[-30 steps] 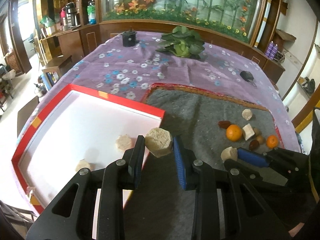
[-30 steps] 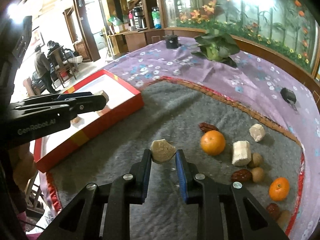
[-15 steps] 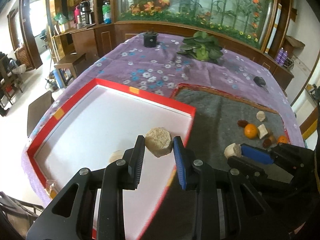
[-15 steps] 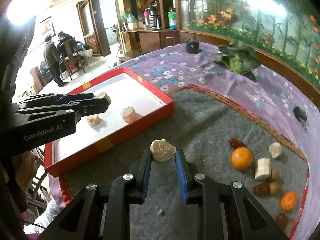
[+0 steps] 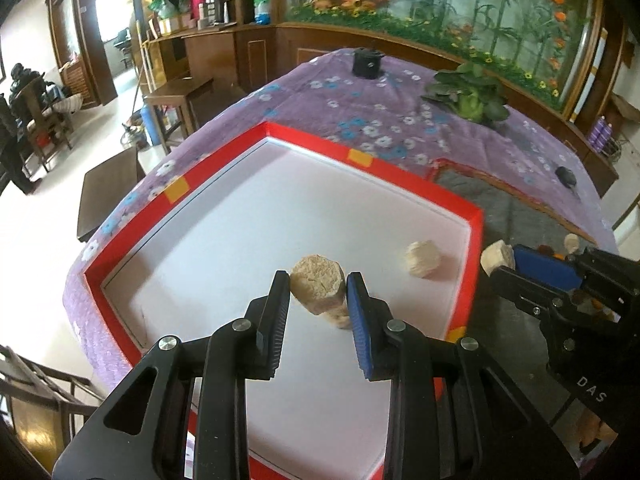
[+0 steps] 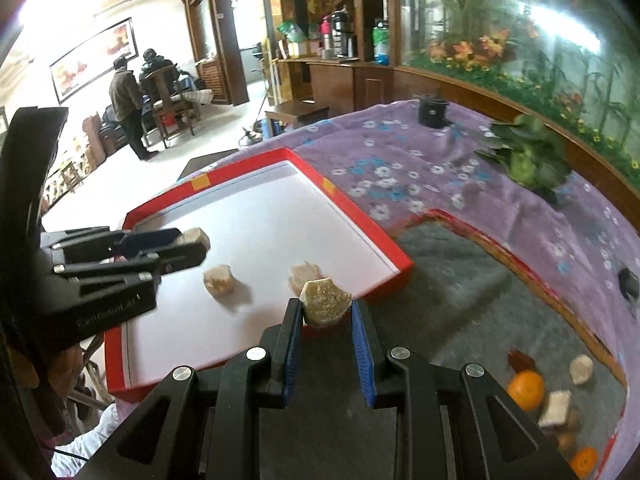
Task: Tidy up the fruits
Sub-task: 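Carry the beige piece into the white tray and open the left gripper, then move the left gripper back over the felt toward an orange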
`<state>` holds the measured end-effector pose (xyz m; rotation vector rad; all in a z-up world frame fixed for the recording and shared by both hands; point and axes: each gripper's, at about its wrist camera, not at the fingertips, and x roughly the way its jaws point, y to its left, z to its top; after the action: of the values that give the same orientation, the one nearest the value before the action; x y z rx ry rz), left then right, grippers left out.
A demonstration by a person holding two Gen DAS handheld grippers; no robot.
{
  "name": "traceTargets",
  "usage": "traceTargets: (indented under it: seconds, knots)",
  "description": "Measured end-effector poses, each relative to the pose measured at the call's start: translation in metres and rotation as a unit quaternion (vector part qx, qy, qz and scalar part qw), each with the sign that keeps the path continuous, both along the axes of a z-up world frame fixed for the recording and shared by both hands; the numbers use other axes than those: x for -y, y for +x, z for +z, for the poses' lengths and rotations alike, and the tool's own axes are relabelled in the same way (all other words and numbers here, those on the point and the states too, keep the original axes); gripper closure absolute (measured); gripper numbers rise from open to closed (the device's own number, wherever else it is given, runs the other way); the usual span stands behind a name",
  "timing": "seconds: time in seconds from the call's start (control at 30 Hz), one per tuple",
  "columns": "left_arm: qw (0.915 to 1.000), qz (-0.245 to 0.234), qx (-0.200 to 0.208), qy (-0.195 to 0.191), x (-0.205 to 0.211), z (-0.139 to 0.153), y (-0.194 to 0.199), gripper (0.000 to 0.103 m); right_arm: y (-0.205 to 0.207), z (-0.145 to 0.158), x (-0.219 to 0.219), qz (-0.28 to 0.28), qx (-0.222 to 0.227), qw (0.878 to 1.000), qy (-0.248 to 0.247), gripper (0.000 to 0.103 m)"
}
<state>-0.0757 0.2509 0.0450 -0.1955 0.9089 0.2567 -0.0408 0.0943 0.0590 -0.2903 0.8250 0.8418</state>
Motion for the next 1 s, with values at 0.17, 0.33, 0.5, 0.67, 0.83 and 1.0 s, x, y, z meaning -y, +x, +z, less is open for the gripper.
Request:
traceTargets:
  seconds: [0.17,0.33,0.5,0.67,0.83,1.0]
  knots:
    - [0.9999,0.012,-0.012,-0.004,-0.01,-0.009,0.003,0.075,-0.001,-0.01,-0.029,0.032,-0.011,0.999,-0.011,0.079]
    - [0.9997,0.016,-0.018,-0.008,-0.015,-0.015,0.005,0.075,-0.005,-0.023,-0.047,0.051,-0.026,0.998,-0.024,0.079]
    - [0.9987,0.034,-0.033,-0.019,-0.019,-0.023,0.01,0.074,-0.002,-0.038,-0.053,0.049,-0.044,0.997,-0.03,0.079]
    - [0.998,0.047,-0.041,-0.013,-0.019,-0.025,0.008,0.053,-0.005,-0.033,-0.044,0.046,-0.054,0.997,-0.002,0.067]
    - [0.9982,0.057,-0.018,0.001,-0.015,-0.014,0.002,0.044,-0.013,-0.023,-0.029,0.039,-0.043,0.998,0.011,0.065]
    - [0.999,0.045,-0.005,0.004,-0.001,-0.003,0.001,0.044,-0.02,-0.012,-0.003,0.017,-0.03,0.999,0.024,0.056]
